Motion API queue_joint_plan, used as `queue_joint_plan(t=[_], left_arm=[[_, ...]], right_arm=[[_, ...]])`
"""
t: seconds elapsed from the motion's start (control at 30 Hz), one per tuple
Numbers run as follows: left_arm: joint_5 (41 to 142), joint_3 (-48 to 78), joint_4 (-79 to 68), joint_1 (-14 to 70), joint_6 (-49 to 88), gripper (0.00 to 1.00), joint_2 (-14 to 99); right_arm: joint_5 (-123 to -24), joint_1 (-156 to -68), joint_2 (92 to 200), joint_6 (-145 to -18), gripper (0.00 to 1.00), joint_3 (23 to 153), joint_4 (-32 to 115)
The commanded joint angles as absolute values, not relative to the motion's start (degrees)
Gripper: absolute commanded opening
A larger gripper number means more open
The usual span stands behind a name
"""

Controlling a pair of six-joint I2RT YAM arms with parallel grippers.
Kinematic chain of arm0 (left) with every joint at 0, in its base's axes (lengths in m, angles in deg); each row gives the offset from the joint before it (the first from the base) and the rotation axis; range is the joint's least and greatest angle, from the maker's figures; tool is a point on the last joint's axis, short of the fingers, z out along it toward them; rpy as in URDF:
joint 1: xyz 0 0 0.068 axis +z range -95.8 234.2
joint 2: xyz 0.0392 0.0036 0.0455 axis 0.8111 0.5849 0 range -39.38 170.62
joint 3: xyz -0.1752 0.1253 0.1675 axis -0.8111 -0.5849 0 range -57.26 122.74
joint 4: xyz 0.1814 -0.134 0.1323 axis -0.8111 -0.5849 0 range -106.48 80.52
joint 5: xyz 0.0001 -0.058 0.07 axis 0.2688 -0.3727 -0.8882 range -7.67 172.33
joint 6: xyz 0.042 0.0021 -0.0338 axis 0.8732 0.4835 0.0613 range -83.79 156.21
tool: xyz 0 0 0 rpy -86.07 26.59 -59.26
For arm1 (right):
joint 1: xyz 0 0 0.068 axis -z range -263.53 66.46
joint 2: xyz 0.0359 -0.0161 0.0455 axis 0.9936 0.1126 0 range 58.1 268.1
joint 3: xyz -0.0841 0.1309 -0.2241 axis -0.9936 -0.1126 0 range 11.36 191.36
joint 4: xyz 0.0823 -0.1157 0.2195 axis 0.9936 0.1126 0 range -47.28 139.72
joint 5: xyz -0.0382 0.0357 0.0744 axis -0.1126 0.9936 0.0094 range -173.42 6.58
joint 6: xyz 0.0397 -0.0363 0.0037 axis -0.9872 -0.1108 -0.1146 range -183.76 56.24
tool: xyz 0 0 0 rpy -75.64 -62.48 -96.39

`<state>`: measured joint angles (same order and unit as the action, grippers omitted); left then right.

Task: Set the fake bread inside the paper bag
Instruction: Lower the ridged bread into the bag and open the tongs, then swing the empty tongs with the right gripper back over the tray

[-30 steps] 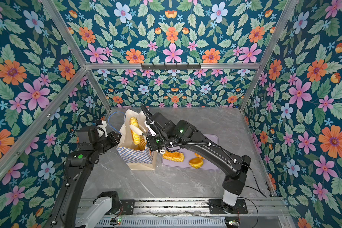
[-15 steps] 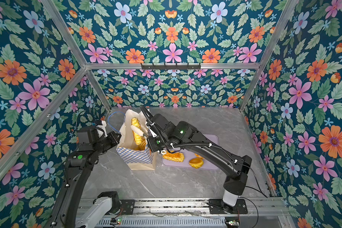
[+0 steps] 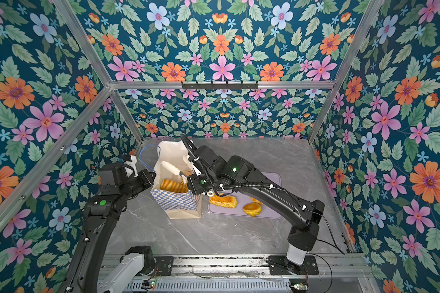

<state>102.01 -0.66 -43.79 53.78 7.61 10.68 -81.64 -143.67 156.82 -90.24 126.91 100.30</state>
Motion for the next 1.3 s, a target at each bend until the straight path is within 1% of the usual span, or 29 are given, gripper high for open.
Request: queue_joint_plan(t=[0.0, 0.2, 0.5, 0.53, 0.83, 0.9, 1.07, 1.17, 1.27], left_arm=[[102.59, -0.74, -43.24, 53.76, 7.22, 0.10, 10.61], [102.47, -0.75, -43.41, 53.76, 7.26, 0.10, 10.60], [102.22, -0.29, -43.50, 53.76, 7.28, 0.12, 10.87], [102.21, -0.27, -43.50, 53.76, 7.30, 0.13, 10.97], [102.36, -0.39, -43.02, 53.76, 7.38, 0.15, 11.41], [102.47, -0.39, -42.89, 53.76, 7.38, 0.15, 11.50], [102.42, -0.08, -42.96, 53.76, 7.48, 0.15, 11.26], [102.49, -0.04, -43.06, 53.72, 7.60, 0.16, 11.24], [102.49, -0.26, -43.06, 53.76, 7.72, 0.16, 11.24]], right_arm=[[-82.03, -143.74, 156.06, -90.34, 0.52, 127.59, 99.01], [-82.38, -143.73, 155.45, -90.48, 0.51, 128.28, 98.99], [-87.13, -143.74, 153.66, -89.07, 0.48, 129.27, 99.88], [-87.84, -143.75, 151.30, -88.87, 0.48, 129.22, 99.85], [-94.18, -142.50, 144.62, -89.08, 0.48, 125.19, 100.38], [-93.96, -140.98, 142.08, -90.20, 0.48, 122.35, 100.16], [-89.31, -134.08, 133.34, -94.96, 0.48, 110.90, 97.97], [-86.33, -128.95, 128.00, -98.19, 0.48, 103.05, 97.31], [-81.22, -121.91, 123.03, -101.59, 0.48, 95.05, 96.87]])
